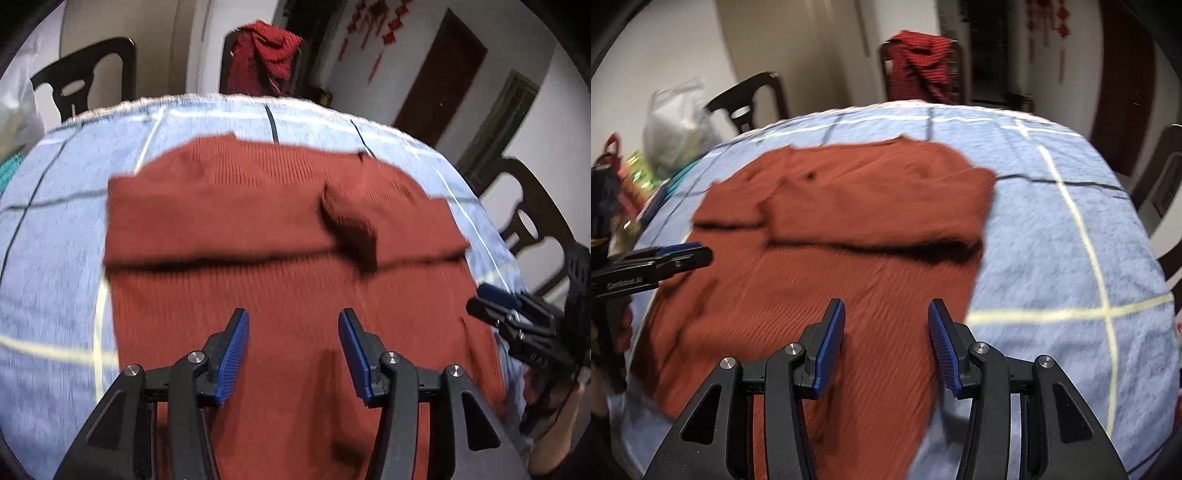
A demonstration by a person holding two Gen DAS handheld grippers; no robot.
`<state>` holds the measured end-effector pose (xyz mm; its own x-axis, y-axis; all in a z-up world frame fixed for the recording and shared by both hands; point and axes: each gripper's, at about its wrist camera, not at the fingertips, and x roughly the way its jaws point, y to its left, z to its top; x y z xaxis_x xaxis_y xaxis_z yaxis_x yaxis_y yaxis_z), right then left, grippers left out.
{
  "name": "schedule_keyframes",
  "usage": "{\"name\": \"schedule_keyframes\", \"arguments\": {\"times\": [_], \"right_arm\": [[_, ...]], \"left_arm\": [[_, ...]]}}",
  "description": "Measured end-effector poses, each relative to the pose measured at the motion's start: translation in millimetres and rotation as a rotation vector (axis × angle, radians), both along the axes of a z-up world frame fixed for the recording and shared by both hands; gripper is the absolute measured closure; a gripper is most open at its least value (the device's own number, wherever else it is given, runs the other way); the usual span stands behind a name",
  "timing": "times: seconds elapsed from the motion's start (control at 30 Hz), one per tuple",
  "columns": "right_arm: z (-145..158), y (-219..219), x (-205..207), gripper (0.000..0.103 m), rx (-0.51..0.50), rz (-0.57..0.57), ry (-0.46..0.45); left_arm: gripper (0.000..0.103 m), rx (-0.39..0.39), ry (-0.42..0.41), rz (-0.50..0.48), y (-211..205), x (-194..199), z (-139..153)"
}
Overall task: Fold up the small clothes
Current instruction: 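Move the right tool to the sweater hem and grasp its edge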
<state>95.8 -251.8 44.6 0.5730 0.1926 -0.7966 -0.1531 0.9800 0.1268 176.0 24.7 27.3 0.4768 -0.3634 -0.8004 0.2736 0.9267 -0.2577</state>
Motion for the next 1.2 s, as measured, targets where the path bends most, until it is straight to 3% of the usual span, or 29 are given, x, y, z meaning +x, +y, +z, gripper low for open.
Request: {"name": "schedule_keyframes", "arguments": {"times": [0.33,0.53,0.8,1.0,1.07,1.13,1.2], "right_arm": [[-1,53,-69,0.055,0.035,0.318,0.021],[-6,87,-92,0.055,-0.043,0.466,0.003],[-19,110,-98,0.055,-0.262,0.427,-0.055],[-16,105,-99,0.056,-0.244,0.349,-0.080],[-14,104,-104,0.061,-0.236,0.338,-0.094],[-13,103,-109,0.077,-0.238,0.334,-0.103],[-13,105,-114,0.078,-0.267,0.333,-0.120]], "left_arm": [[0.048,0.021,0.052,-0.028,30,-66,-4],[0.048,0.070,0.028,-0.057,28,-94,-3],[0.048,0.064,0.036,-0.033,40,-103,-5],[0.048,0.070,0.032,-0.036,43,-109,-5],[0.048,0.061,0.038,-0.029,45,-110,-5],[0.048,0.057,0.040,-0.028,46,-111,-5],[0.048,0.056,0.040,-0.026,48,-112,-5]]}}
